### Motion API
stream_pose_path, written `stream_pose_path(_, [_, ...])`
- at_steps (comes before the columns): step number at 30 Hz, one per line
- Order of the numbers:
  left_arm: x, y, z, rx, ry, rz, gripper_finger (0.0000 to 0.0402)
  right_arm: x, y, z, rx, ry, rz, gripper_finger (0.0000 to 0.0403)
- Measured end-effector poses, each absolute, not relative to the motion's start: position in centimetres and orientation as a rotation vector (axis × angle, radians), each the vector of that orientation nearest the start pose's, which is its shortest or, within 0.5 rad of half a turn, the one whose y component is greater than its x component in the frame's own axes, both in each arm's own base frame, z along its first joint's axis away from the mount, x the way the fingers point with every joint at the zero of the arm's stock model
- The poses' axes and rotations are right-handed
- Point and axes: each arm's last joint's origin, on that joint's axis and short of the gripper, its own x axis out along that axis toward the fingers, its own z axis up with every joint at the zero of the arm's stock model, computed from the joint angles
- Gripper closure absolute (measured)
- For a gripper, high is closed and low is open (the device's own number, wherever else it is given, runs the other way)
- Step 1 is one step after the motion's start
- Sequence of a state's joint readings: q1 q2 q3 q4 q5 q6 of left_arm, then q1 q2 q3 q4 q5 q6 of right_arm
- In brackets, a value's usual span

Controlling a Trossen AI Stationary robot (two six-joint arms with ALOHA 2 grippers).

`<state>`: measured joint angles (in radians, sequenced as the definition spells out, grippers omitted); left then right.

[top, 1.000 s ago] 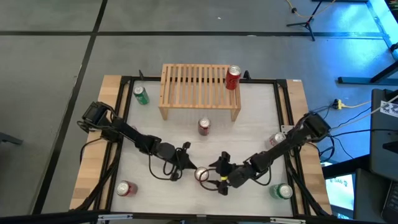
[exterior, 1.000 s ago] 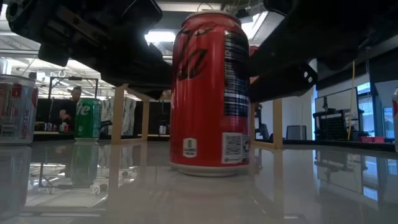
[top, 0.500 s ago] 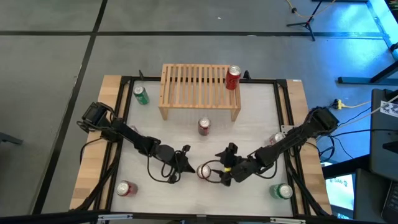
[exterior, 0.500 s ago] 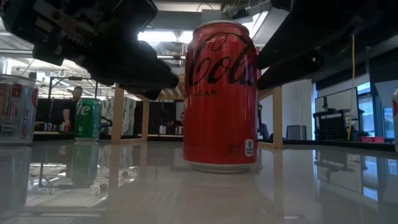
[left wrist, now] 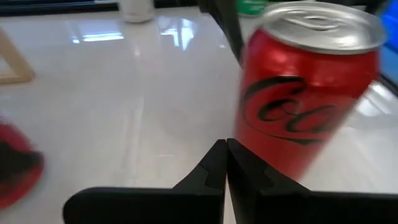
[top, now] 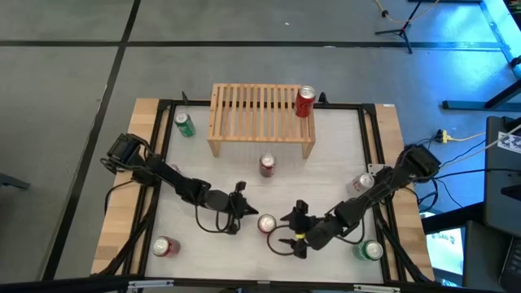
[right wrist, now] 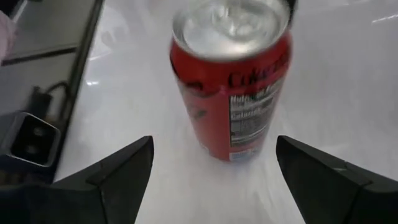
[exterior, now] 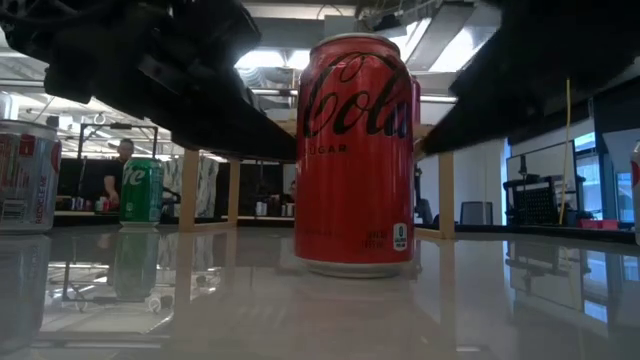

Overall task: Place canned beverage on shelf
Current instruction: Put the red soda can on the shelf

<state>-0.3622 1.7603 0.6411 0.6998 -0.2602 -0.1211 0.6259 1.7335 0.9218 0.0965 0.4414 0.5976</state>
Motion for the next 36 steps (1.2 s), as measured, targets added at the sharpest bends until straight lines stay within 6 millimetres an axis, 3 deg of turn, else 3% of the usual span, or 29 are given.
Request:
stream_pose_path(4, [30.1,-10.8,13.2,-0.011,0.388,-0.144,0.0398,29.5,18.6,15.7,0.203,0.638,-0.06,0.0068])
stream_pose_path(17, [29.9,-11.4,13.2,-0.026,0.394,-0.244,0.0398,29.9,16.4,15.8,0.174,0.673,-0.161,0.0068])
stream_pose_path(27, [29.9,-11.4,13.2,-0.023,0.395,-0.231,0.0398,28.3,15.2,17.9,0.129,0.789,-0.265,0.0068])
stream_pose_path(31, [29.8,-11.3,13.0,-0.017,0.416,-0.225,0.0398,27.3,16.5,18.0,0.171,0.832,-0.209,0.0068])
stream_pose_path(36, [29.8,-11.1,12.8,0.004,0.432,-0.155,0.0398,27.3,19.8,17.1,0.157,0.726,-0.121,0.0068])
